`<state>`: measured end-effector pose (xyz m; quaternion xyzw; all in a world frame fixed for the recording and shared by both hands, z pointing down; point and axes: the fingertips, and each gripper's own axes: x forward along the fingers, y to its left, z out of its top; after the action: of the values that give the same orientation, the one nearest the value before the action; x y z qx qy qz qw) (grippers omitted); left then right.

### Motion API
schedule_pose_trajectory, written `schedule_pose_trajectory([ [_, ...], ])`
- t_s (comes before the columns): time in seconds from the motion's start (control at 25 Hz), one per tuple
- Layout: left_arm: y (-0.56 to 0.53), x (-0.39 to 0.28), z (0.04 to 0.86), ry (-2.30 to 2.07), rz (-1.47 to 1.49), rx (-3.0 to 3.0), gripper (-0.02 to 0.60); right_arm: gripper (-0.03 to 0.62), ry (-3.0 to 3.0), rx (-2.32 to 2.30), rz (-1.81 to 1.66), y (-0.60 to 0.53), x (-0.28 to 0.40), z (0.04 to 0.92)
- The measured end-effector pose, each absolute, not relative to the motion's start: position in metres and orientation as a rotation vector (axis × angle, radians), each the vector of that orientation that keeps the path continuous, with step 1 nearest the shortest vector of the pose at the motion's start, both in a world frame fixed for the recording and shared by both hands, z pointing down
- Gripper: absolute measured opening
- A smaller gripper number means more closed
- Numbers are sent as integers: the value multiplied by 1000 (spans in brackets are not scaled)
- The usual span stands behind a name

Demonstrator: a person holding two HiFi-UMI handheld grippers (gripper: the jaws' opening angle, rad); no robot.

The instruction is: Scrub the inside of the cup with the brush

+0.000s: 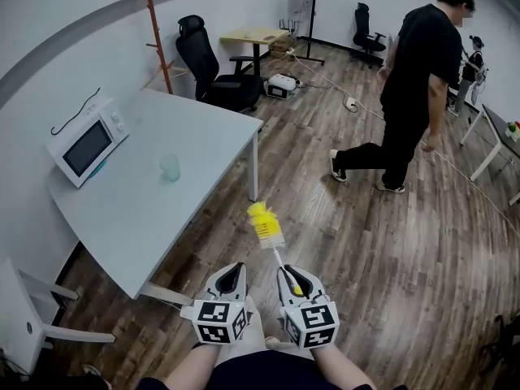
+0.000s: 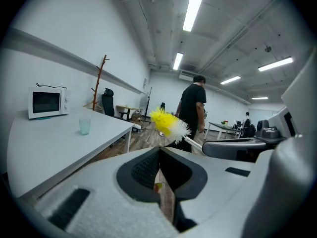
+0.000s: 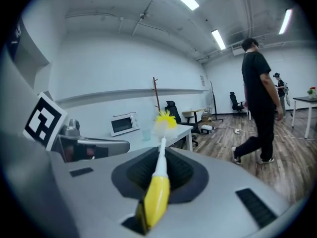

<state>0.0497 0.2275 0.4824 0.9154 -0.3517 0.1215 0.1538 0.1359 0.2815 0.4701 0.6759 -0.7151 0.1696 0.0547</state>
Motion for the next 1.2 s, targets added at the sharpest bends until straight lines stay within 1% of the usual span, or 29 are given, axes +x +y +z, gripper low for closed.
schedule_pose_trajectory([
  [0.52,84,60,482,-1044,321,2599,17,52,-2200,2003,508,141,150,459],
  [0.88,-31,54,475,-1081,314,2595,17,52,-2258,1956,496,23,141,450],
  [1.0,-65,46,476,-1115,308,2593,17,52,-2291,1932,493,-15,135,452],
  [1.2,-113,13,485,-1201,314,2532,17,52,-2351,1835,523,-70,110,459],
])
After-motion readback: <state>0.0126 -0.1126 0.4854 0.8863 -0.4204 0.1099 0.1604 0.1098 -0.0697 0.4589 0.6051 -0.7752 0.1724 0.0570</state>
